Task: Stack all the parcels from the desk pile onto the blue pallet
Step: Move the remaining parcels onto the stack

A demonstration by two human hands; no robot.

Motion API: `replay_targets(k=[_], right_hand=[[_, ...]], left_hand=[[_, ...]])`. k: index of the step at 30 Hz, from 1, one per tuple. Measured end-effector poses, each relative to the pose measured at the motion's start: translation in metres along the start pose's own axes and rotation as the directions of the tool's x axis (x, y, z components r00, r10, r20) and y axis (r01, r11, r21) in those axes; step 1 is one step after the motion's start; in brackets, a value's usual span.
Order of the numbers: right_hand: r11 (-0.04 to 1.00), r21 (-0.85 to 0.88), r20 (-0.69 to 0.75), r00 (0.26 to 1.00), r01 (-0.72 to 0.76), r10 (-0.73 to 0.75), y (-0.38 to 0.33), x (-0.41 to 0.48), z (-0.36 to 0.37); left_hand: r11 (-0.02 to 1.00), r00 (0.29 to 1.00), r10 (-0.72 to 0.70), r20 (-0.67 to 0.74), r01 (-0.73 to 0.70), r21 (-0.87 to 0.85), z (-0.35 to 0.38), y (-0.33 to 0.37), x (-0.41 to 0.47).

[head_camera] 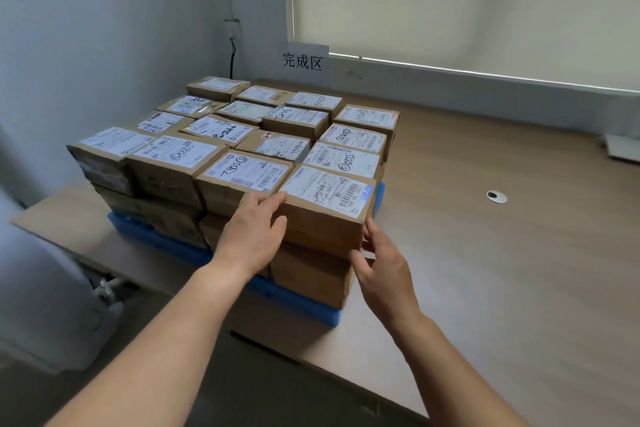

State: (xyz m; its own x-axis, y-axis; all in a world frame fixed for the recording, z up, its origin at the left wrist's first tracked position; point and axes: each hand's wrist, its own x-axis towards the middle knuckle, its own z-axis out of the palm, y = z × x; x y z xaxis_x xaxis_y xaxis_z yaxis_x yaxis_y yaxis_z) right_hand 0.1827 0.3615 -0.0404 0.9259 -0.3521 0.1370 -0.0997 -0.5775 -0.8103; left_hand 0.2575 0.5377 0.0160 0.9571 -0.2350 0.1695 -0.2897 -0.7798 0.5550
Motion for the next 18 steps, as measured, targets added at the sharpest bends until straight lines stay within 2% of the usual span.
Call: replay_targets(k=[6,10,12,15,16,18], right_hand=[[0.999,-0.014,-0.091,0.995,-0.046,0.045,-0.009,-0.005,0.009],[0.994,-0.097,-0.147,0.988,-0.055,0.04,-0.013,-0.014,0.008],[0.979,-0.203,-0.251,0.967,-0.014,-0.038,-0.022,-0.017,0.004],[0.919,-0.38,-0.385,0.885,0.104,-0.26,-0.049,-0.011,-0.002],[0.892,-0.431,-0.38,0.87,0.135,-0.315,-0.061,-0.007,-0.004],[0.851,-0.499,-0.261,0.907,0.166,-0.33,-0.088,0.005,-0.005]], left_hand=[[0.992,0.993,0.107,0.04,-0.109,0.055,-0.006,-0.005,0.008],[0.986,0.987,0.162,-0.017,-0.161,0.039,-0.019,-0.021,0.009],[0.982,0.982,0.184,-0.051,-0.182,0.042,-0.03,-0.031,0.012],[0.97,0.972,0.226,-0.071,-0.218,0.106,-0.047,-0.046,0.02],[0.966,0.969,0.235,-0.072,-0.225,0.127,-0.052,-0.051,0.024],[0.959,0.969,0.239,-0.058,-0.226,0.174,-0.062,-0.06,0.032]])
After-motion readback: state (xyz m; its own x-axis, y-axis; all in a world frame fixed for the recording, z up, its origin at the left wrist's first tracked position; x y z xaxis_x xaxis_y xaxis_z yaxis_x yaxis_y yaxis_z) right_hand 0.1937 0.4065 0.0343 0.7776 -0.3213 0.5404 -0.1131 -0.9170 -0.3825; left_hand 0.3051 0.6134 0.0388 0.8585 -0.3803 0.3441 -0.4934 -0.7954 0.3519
